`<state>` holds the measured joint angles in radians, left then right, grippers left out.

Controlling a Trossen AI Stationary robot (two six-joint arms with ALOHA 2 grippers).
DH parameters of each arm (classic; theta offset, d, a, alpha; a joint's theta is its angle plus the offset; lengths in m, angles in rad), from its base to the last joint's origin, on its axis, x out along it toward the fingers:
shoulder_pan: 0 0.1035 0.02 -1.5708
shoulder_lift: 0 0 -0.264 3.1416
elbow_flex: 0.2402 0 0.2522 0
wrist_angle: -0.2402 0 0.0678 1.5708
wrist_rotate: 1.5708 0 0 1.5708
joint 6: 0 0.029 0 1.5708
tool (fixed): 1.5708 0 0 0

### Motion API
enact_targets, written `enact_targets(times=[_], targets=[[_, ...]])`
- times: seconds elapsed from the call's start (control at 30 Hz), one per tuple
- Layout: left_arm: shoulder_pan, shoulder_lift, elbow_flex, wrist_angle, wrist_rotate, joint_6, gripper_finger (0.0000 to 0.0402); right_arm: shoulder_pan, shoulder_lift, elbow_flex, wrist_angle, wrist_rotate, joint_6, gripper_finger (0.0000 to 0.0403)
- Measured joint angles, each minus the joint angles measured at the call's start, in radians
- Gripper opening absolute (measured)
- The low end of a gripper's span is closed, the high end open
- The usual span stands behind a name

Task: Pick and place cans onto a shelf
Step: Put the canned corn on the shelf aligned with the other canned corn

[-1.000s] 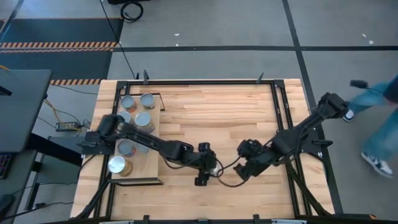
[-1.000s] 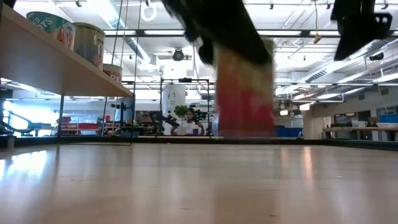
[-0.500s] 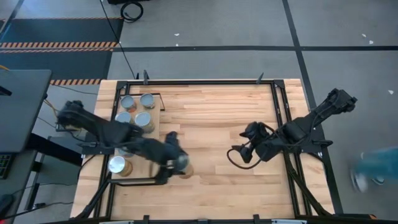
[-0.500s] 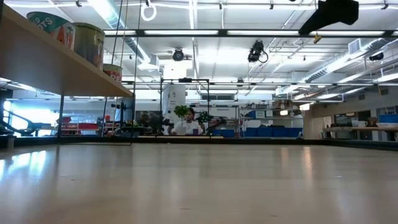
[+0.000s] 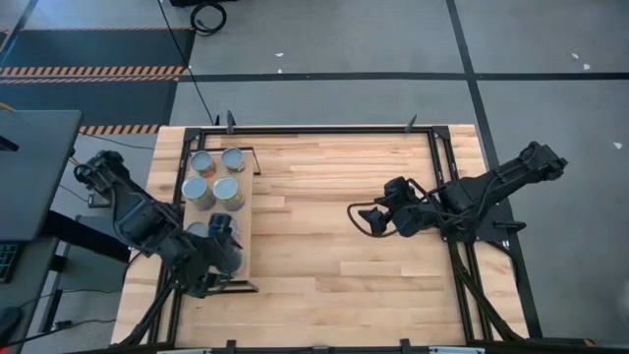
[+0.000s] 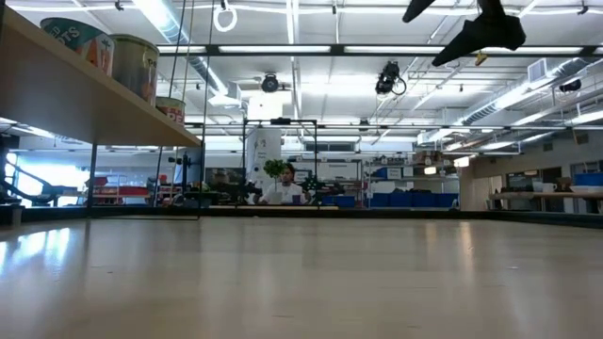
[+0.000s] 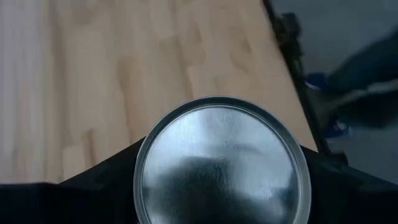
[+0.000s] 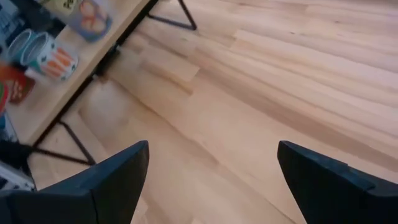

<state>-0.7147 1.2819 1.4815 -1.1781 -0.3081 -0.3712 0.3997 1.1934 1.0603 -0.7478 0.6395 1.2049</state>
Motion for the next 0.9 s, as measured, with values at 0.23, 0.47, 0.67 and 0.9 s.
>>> enact_targets(times=[0.23, 0.47, 0.67, 0.9], targets=[[-0.012, 0.006, 0.000, -0.047, -0.060, -0.158, 0.0314, -0.048, 0.000, 0.000, 0.037, 0.000, -0.004, 0.0363], [-0.068, 0.013, 0.000, -0.133, -0.179, -0.325, 0.0314, -0.055, 0.000, 0.000, 0.043, -0.005, -0.030, 0.0363], [-0.120, 0.013, 0.000, -0.159, -0.200, -0.431, 0.0314, -0.040, 0.000, 0.000, 0.043, -0.011, -0.037, 0.0363], [-0.147, 0.011, -0.052, -0.184, -0.241, -0.536, 0.0314, -0.040, 0.000, 0.000, 0.044, -0.011, -0.071, 0.0363]])
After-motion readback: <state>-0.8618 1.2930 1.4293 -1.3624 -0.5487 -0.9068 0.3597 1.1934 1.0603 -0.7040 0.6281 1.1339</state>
